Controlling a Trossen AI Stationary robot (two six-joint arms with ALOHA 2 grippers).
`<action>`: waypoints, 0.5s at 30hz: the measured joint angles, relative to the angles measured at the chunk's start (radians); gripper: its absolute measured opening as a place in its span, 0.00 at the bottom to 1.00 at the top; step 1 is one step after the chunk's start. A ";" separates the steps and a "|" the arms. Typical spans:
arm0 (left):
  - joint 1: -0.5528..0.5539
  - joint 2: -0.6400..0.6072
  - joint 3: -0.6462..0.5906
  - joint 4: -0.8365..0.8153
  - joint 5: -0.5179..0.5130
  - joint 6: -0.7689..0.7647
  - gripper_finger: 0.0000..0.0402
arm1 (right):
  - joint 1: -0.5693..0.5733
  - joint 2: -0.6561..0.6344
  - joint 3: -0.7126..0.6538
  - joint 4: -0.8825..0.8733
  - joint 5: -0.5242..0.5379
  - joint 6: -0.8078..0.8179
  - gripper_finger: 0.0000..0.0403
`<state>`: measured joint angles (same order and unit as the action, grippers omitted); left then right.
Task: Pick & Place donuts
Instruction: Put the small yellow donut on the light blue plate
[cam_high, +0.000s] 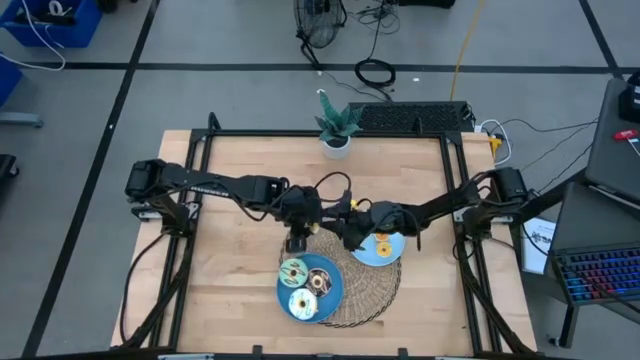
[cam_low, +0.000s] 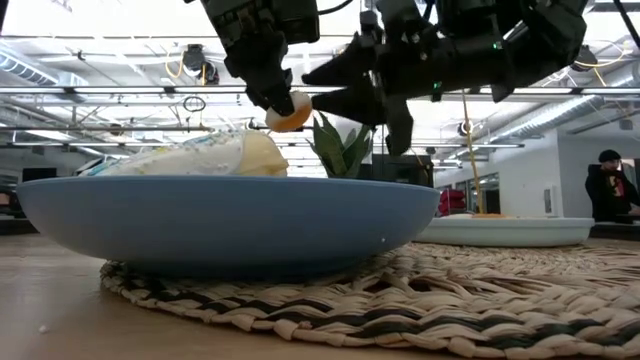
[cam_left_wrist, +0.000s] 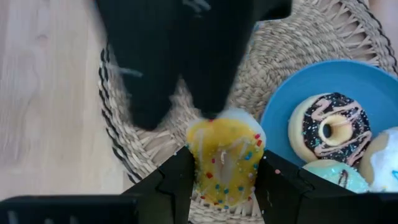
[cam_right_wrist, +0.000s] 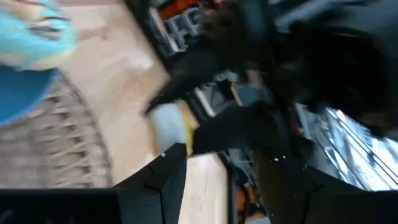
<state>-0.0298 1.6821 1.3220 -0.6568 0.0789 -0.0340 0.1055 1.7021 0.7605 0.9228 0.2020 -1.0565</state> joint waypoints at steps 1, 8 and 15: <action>0.005 0.000 0.000 -0.002 0.002 0.004 0.37 | 0.003 0.004 0.000 -0.003 -0.013 -0.001 0.41; 0.038 0.000 0.000 0.005 -0.001 0.006 0.37 | 0.044 0.012 0.000 -0.021 -0.027 -0.004 0.41; 0.054 0.000 0.000 0.004 -0.002 0.006 0.37 | 0.060 0.012 0.000 -0.037 -0.026 0.023 0.41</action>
<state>0.0238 1.6821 1.3220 -0.6526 0.0774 -0.0284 0.1657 1.7142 0.7609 0.8856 0.1758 -1.0336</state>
